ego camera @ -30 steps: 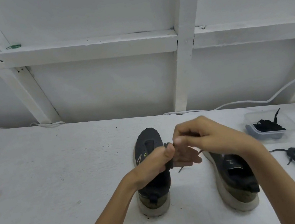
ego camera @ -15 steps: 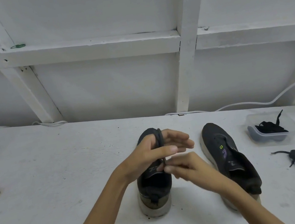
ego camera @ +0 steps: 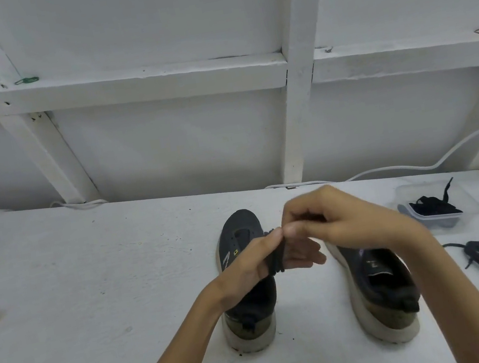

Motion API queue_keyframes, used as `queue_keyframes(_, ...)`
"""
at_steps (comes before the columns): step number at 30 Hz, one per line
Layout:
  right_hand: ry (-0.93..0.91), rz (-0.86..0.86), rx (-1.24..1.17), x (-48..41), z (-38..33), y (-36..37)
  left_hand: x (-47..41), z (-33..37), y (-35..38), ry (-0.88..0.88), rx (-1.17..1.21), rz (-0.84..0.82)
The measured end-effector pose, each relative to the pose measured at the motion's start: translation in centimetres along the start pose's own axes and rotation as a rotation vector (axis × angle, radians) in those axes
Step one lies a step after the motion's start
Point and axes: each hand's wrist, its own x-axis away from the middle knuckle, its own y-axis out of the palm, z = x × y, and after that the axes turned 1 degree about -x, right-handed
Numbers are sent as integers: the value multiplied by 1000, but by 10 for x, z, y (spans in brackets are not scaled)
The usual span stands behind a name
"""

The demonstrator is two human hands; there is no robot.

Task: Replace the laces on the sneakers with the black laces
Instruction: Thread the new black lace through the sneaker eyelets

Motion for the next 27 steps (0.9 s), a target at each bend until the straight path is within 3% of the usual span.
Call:
queue_keyframes(5, 47, 57, -255, -24, 17, 1, 1, 3, 2, 39, -75, -36)
queue_keyframes(11, 171, 179, -574, -22, 34, 57, 2, 17, -3, 111, -43, 4)
queue_keyframes(14, 314, 202, -474, -11, 32, 80, 5, 20, -8, 104, -47, 24)
queue_keyframes(17, 191, 169, -448, 3, 28, 92, 3, 22, -8, 142, -39, 67)
queue_keyframes(22, 107, 107, -76, 17, 24, 85, -3, 19, -8, 121, -123, 93)
queue_keyframes(27, 24, 197, 230, 21, 19, 63, -2, 10, -8, 22, -215, 133)
